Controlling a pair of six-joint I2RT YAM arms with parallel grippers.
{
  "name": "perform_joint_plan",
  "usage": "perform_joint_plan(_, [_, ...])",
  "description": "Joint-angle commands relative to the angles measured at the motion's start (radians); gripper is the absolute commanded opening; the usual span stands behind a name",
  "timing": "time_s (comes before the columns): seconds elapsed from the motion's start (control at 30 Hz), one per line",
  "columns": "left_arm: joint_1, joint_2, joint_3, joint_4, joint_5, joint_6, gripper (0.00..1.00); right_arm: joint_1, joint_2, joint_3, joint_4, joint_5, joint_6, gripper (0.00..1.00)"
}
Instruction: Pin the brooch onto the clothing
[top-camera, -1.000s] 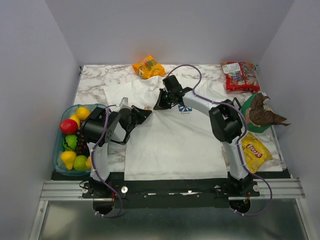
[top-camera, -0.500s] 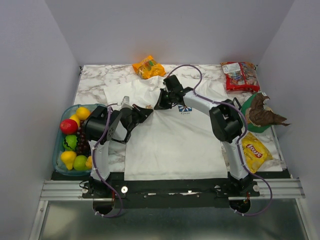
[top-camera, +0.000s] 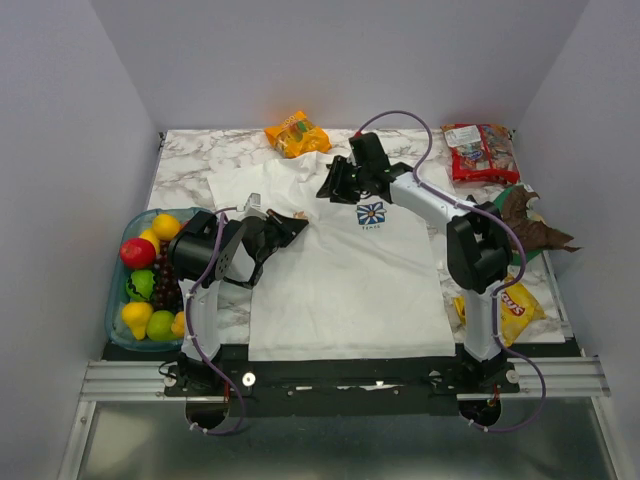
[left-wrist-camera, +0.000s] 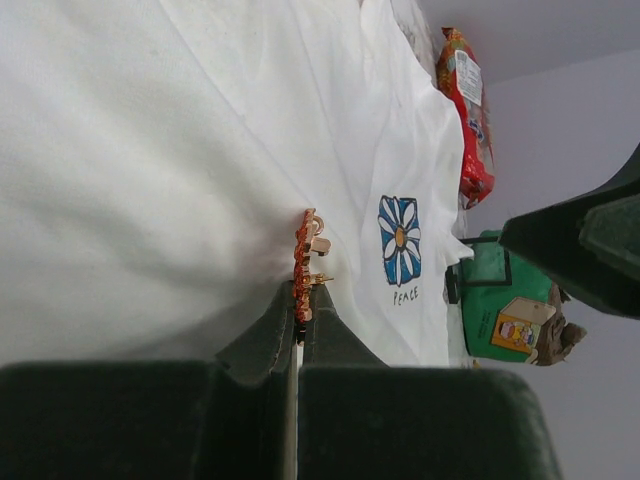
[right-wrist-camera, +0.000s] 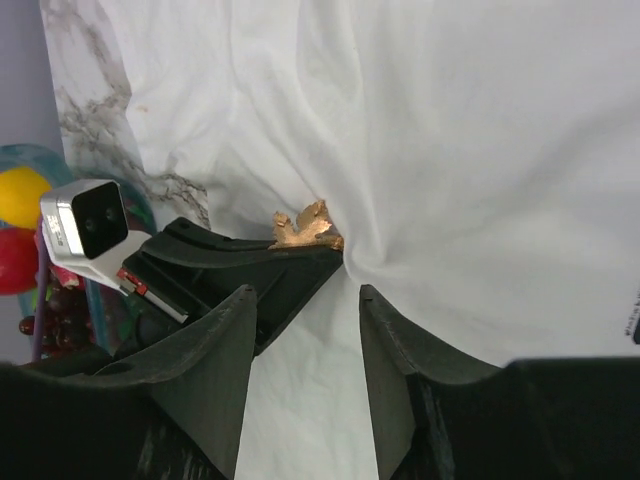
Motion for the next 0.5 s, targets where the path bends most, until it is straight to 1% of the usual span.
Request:
perform_joint_plan(0.0, [-0.004,0.02,0.003,0.043,0.018,-0.003,0.0,-0.019,0.015,-0.041,-0.008,0.025,-0.014,0.54])
perform_joint_plan(0.27, [-0.004,0.025,-0.006,0.089,0.023,-0.014,0.0,-0.021,0.057,-0.053,0.035,-0.033,0.022,0.54])
perform_joint_plan(0.47, [-0.004,0.034,0.0,0.095,0.024,-0.018,0.0,-0.021,0.075,-0.07,0.079,-0.076,0.051,0.52])
